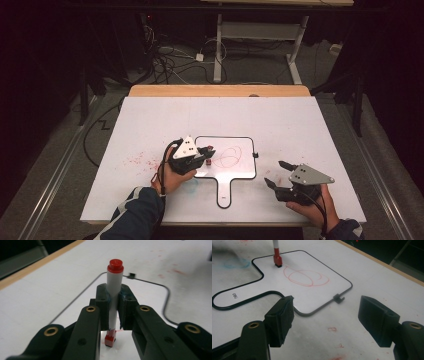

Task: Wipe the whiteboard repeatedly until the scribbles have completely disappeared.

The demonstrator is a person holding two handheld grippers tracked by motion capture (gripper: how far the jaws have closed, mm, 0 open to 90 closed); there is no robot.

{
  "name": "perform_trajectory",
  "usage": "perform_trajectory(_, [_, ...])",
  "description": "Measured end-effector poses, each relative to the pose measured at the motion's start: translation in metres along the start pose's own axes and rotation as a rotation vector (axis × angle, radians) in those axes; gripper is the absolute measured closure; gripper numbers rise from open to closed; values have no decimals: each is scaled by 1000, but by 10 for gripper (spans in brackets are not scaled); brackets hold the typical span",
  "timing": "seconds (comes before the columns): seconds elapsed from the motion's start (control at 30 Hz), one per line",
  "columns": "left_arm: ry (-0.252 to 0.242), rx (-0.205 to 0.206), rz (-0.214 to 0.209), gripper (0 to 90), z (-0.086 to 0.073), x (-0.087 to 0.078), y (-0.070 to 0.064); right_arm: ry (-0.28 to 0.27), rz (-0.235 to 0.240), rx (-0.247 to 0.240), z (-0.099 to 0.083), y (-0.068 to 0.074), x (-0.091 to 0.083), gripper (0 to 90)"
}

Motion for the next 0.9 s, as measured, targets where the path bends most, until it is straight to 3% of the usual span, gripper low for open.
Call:
perform_trajectory(0.13, [-30,-64,11,790,-2,2,11,2,1,-3,-1,0,0,294])
perform_trajectory(0.2, [-25,-65,-3,790,-2,1,6,5,-1,1,-1,-1,-1,294])
perform_trajectory(0.27, [-25,-78,-48,790,-2,-2,-3,5,1,3,-2,-1,-1,295])
perform_trajectory(0.37, [-6,-42,-71,789,-2,-8,-17,3,-2,5,-2,-1,-3,294])
perform_trajectory(0.43, [9,-4,-61,790,-2,-10,-21,6,-3,5,-2,-1,-2,296])
perform_trajectory(0.47, [12,2,-55,790,-3,-11,-19,6,-3,5,-2,-1,-2,296])
perform_trajectory(0.63, [-16,-79,21,789,-6,-6,8,15,5,-4,-2,1,-1,298])
perform_trajectory(0.7, [-21,-91,46,789,-6,-5,15,16,3,-1,-2,1,0,298])
perform_trajectory(0.77, [-31,-123,31,789,-7,-5,17,16,6,5,-3,0,0,297])
perform_trajectory(0.9, [-28,-105,-15,789,-5,-5,2,16,9,8,-3,0,0,298])
Point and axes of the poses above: each handheld gripper's, and its own axes: x roughly forward along the jaws, z roughly out of its top, y roughly to its left, the point moved 5 cm from there along x, roughly forward along the jaws, and after that the axes turned 1 degree about -z, right-handed, at the moved point
